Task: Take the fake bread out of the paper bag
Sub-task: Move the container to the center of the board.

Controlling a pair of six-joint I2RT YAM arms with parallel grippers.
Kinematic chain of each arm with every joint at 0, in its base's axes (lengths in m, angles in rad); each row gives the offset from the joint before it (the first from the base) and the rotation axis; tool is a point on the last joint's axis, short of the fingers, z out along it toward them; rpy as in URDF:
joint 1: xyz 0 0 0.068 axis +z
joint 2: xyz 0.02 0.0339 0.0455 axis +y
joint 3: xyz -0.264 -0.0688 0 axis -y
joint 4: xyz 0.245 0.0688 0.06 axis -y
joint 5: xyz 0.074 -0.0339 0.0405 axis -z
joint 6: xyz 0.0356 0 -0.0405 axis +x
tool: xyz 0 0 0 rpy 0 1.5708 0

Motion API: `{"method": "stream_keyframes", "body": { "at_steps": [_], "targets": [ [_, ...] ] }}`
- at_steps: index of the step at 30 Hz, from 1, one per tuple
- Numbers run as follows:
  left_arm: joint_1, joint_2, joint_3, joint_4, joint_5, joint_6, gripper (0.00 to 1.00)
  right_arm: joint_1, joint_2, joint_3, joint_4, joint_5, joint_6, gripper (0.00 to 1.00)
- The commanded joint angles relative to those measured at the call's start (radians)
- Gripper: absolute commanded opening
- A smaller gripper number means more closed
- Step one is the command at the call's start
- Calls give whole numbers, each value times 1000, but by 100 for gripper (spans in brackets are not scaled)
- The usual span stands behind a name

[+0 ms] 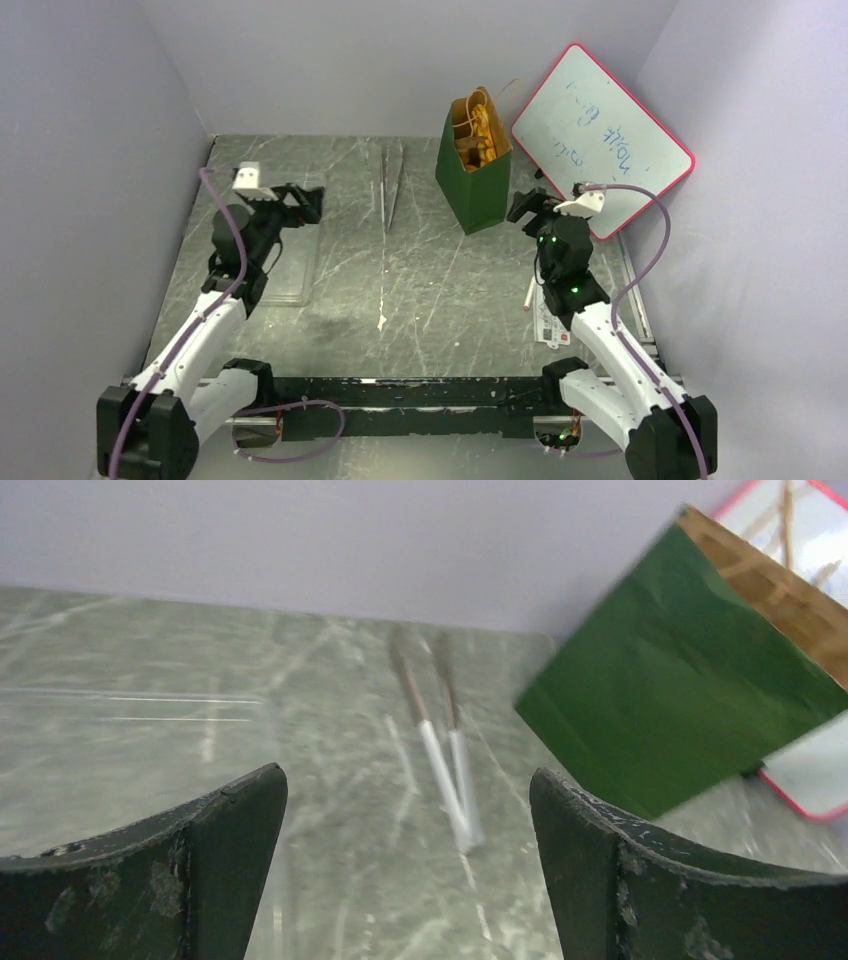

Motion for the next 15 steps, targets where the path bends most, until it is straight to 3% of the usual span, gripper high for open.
{"method": "stream_keyframes", "body": {
  "at_steps": [1, 9, 12, 15],
  "targets": [
    [-173, 52, 126, -282, -167, 70, 96, 114, -45, 42, -185, 154, -44, 90],
    [-346, 132, 211, -405, -379, 21, 96, 641, -32, 28, -380, 528, 87, 93],
    [-353, 131, 221, -457, -409, -18, 96, 885, 93, 67, -432, 725, 169, 93],
    [-356, 113, 215, -487, -427, -76, 96, 1003, 301, 186, -544, 801, 299, 95]
  ]
}}
